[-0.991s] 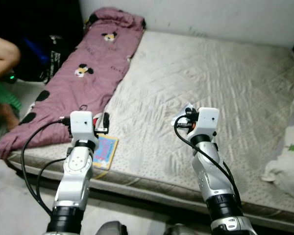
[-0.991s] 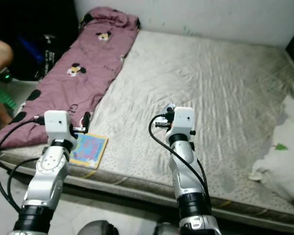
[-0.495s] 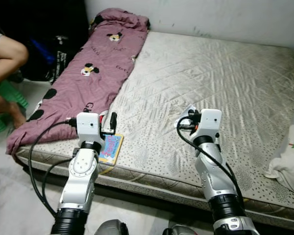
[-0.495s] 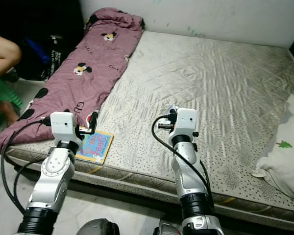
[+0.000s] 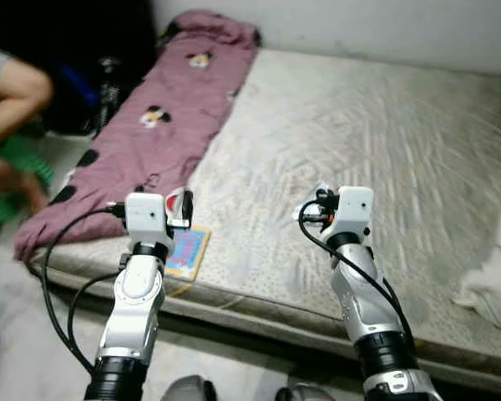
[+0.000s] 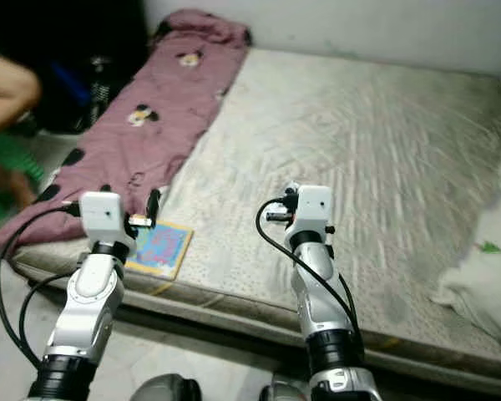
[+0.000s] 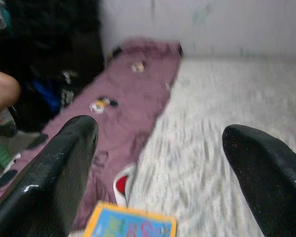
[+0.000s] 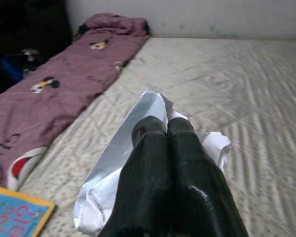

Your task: Clean up the room

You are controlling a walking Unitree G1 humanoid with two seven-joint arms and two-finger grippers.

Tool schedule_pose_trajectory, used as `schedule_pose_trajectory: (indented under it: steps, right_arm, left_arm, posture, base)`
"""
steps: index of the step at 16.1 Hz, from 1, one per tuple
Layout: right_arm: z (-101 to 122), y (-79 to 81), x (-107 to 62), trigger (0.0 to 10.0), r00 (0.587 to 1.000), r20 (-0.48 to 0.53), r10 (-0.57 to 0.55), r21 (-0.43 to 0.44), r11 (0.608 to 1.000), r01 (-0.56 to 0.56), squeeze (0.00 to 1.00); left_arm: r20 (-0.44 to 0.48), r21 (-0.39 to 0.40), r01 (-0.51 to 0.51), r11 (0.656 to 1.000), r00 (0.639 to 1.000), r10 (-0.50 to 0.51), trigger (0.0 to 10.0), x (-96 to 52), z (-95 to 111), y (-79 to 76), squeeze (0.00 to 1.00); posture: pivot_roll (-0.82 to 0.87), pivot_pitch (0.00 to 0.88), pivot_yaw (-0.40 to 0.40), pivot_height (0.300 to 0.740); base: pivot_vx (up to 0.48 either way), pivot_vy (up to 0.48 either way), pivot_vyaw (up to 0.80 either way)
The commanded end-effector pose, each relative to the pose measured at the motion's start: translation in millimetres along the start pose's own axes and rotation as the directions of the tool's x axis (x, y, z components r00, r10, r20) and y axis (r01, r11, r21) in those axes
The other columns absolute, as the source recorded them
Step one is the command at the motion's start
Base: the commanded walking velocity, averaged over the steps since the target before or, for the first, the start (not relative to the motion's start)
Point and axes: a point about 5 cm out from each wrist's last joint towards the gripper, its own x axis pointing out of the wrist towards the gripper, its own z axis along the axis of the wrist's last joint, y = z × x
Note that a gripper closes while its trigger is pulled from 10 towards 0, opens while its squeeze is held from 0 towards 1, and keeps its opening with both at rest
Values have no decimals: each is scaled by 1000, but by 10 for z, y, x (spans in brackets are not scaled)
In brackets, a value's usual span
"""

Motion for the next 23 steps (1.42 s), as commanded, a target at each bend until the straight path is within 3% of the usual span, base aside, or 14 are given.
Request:
schedule_pose_trajectory:
  steps: [1,2,4,8,14,19,23]
  right_arm:
    - [-12,-20,3,10000,1000,-15,-7,1,1000,7,0]
    - [-12,-18,3,10000,1000,-16,-7,1,1000,7,0]
    - [-15,-16,1,10000,1000,-19,-7,1,1000,7,0]
    - [-37,-18,-11,10000,1000,-27,-8,0,1000,8,0]
    - [-42,-20,-9,10000,1000,-29,-8,-2,1000,8,0]
    - [-68,-29,-8,10000,999,-48,-9,-21,1000,8,0]
    - [-72,-32,-9,10000,999,-49,-9,-18,1000,8,0]
  left_arm:
    - [-8,-24,48,999,999,-49,10000,-7,16,-36,0]
    - [11,-82,113,990,994,-112,10000,-23,20,-74,0]
    - [6,-114,46,992,999,-45,10000,-45,-15,-52,0]
    - [-4,-71,60,996,998,-60,10000,-59,-2,-97,0]
    - [-22,-113,81,990,996,-84,10000,-56,-19,-113,0]
    - [-34,-122,72,990,996,-77,10000,-55,-31,-112,0]
    - [-44,-123,66,990,996,-72,10000,-48,-39,-112,0]
  posture:
    - [62,51,5,740]
    - [62,53,5,740]
    - [62,58,5,740]
    - [64,59,6,740]
    - [62,56,7,740]
    - [63,49,-1,740]
    - [62,47,-2,740]
  base:
    - [0,0,-800]
    - [0,0,-800]
    - [0,0,-800]
    - [0,0,-800]
    - [0,0,-483]
    - [0,457,0]
    - [0,480,-761]
